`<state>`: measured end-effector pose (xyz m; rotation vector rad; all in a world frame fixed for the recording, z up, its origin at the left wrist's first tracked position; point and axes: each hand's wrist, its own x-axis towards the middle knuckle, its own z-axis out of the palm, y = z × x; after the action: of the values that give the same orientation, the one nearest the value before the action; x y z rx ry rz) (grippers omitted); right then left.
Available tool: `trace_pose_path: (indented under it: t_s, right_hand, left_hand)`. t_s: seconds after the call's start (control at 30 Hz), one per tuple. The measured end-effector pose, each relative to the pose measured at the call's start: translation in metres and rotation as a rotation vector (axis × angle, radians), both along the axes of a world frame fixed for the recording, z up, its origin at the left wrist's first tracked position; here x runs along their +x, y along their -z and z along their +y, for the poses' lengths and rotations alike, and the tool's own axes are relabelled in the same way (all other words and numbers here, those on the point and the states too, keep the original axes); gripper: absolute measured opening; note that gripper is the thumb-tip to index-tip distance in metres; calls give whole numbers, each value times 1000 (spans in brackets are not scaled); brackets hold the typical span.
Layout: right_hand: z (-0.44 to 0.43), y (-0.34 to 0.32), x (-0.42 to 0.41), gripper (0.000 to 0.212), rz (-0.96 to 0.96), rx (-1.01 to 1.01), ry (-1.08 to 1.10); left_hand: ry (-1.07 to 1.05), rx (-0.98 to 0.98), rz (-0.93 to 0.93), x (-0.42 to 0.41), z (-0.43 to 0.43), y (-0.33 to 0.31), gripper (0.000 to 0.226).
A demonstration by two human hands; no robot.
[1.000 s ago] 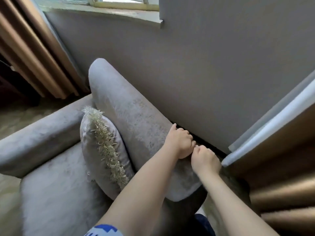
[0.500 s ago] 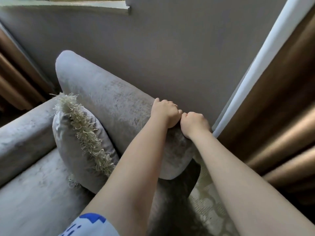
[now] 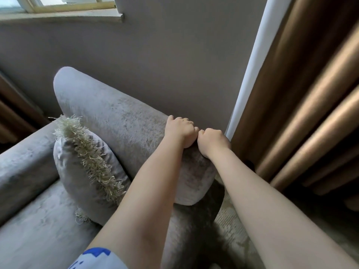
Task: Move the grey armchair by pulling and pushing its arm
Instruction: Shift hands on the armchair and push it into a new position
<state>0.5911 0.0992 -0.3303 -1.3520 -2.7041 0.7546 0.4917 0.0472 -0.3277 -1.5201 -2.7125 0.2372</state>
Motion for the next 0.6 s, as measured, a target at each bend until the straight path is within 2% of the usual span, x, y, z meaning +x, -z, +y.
trace_pose_path:
  t_s: [0.6]
  right_hand:
    - [-40, -1, 55, 44, -94, -2, 17]
  left_hand:
    - [33, 30, -76, 53, -33, 1, 43]
